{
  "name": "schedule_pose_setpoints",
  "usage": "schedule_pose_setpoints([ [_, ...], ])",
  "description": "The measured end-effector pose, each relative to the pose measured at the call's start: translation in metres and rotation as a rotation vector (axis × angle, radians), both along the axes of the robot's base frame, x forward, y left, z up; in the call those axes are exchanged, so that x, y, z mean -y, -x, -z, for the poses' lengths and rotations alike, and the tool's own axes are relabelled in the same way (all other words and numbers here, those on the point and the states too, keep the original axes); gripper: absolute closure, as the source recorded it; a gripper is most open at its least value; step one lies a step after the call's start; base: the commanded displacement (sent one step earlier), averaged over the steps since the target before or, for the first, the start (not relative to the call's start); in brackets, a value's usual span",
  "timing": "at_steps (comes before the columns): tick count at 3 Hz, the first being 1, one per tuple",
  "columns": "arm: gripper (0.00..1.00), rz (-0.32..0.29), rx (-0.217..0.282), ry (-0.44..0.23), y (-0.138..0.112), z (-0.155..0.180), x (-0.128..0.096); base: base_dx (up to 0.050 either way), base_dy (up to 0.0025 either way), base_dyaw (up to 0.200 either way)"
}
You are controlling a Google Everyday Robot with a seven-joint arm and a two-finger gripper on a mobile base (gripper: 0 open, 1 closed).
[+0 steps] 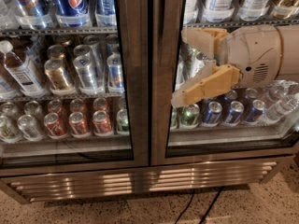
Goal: Open left fridge door
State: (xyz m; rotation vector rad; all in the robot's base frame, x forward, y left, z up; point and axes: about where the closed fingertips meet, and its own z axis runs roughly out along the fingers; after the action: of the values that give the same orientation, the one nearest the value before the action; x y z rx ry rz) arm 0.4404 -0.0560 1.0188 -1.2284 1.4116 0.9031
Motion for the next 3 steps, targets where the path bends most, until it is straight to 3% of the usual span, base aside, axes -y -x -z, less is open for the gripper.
schedule_pose_setpoints([
  [1, 0.00, 0.012, 0.000, -0.066, 0.0451, -0.0059, -0.0149, 0.000, 0.00000, 0.000],
  [3, 0.00, 0.008, -0.014, -0.054, 0.0376, -0.0094, -0.0213, 0.000, 0.00000, 0.000],
])
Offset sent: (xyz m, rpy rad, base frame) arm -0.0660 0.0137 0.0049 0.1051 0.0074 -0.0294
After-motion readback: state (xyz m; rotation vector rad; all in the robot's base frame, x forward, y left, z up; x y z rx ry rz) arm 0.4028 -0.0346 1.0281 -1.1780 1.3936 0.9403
